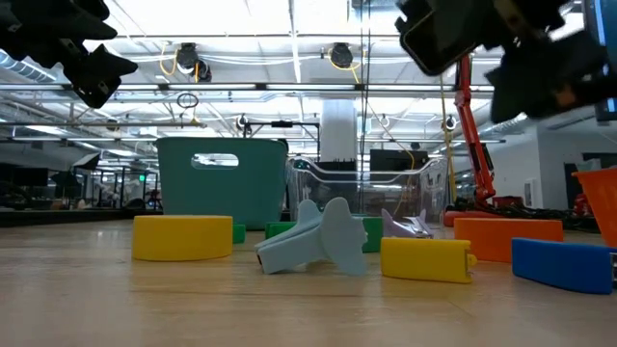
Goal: Pick and place Stapler, Stapler remover, tape
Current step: Put the small blue stapler into the blue bin
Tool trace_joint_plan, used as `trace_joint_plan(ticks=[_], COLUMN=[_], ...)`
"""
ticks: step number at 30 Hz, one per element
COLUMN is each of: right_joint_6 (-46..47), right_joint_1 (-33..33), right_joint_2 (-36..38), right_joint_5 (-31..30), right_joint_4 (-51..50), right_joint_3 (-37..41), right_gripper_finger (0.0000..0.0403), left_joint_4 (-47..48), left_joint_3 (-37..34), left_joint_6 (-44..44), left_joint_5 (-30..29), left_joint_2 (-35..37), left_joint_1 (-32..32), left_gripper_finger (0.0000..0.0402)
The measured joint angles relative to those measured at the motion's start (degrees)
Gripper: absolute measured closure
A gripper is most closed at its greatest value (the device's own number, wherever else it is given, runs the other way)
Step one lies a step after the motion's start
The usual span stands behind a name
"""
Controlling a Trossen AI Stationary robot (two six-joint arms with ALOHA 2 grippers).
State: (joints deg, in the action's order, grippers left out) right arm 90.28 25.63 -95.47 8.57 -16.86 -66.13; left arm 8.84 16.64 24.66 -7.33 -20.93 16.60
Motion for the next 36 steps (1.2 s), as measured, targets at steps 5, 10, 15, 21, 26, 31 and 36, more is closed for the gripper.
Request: trace_joint_plan(ticks=[5,10,15,21,26,31,36], right_joint_6=[0.6,0.4,-1.4,0.6,3.0,3.6,3.6], right_joint_1=[0.7,1.1,1.1,1.9,3.0,3.0,2.6], right_joint_2=[-3.2,-9.0,-14.1,-14.1,-14.2,-14.2,-16.3], right_joint_5=[-1.0,-0.3,0.5,-0.8,-1.2,-2.8,-2.1], right_joint_4=[-12.0,-13.4,-18.8,-23.9,-25.7,-25.8,-24.4], right_joint_3=[-5.9,-11.9,-17.7,-18.7,-18.6,-18.6,-18.3], right_gripper_finger=[0.0179,0.0179,0.0179,0.0179,0.0179,0.0179,0.0179], left_joint_4=[0.0,0.6,0.8,0.9,1.3,1.5,1.7], left_joint_3=[0.0,0.0,0.0,0.0,0.0,0.0,0.0], left_joint_6=[-0.4,-0.4,-0.4,-0.4,-0.4,-0.4,-0.4], left_joint_5=[0.0,0.0,0.0,0.0,0.0,0.0,0.0], left_joint_2=[0.0,0.0,0.0,0.0,0.0,0.0,0.0], left_joint_1=[0.0,0.0,0.0,0.0,0.0,0.0,0.0], left_gripper_finger=[0.0201,0.0201,0.0201,0.0201,0.0201,0.0201,0.0201])
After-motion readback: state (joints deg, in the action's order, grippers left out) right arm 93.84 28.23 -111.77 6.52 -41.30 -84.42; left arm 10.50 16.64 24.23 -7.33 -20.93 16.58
